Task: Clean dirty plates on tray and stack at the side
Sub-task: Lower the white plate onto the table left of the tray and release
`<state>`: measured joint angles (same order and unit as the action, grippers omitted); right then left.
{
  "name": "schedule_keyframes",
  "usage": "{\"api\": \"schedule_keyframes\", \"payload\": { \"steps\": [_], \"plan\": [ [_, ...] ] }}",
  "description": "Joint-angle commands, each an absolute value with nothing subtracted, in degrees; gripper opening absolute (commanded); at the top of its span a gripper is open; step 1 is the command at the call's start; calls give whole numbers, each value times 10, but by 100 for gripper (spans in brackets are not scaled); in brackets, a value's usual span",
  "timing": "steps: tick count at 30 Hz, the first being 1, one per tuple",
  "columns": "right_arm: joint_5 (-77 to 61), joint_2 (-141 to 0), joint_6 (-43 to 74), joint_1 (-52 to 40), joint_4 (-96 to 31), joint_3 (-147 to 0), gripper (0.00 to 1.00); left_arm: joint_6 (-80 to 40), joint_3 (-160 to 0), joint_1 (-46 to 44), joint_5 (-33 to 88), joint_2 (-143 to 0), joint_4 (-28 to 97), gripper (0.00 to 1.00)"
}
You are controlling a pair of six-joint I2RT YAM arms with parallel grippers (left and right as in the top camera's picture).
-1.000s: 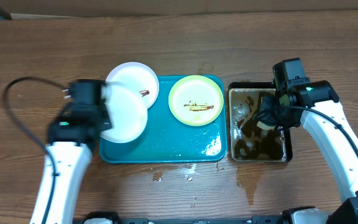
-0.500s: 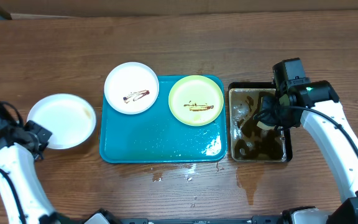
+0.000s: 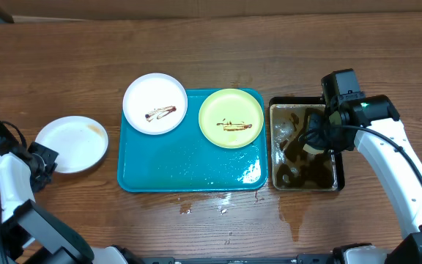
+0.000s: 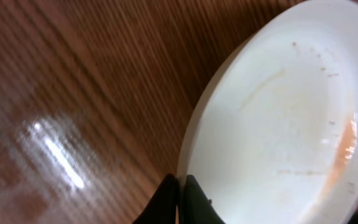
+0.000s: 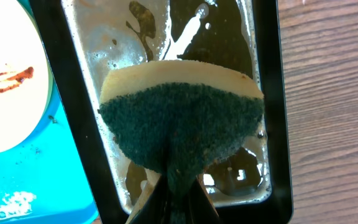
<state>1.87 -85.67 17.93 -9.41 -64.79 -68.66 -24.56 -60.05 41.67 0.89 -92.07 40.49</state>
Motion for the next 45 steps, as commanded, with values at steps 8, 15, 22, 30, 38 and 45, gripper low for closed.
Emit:
{"api": "schedule_keyframes", "payload": {
  "steps": [8,15,22,30,38,45],
  "plan": [
    [16,-849,177,-93,-649,-686,4,-248,-619,420,91,-940,359,27],
    [14,-849,175,-93,-649,-686,4,-192,-648,394,334,-934,363,42],
    [14,-849,175,-92,-649,-686,4,-98,-648,270,262,-929,345,55],
    [14,-849,175,-93,-662,-686,4,-72,-648,140,92,-930,251,60],
    [14,-849,175,-93,-664,-686,4,-72,-648,97,54,-971,164,60],
    [14,-849,175,-93,-664,-686,4,-73,-648,94,58,-1032,125,61]
  ]
}}
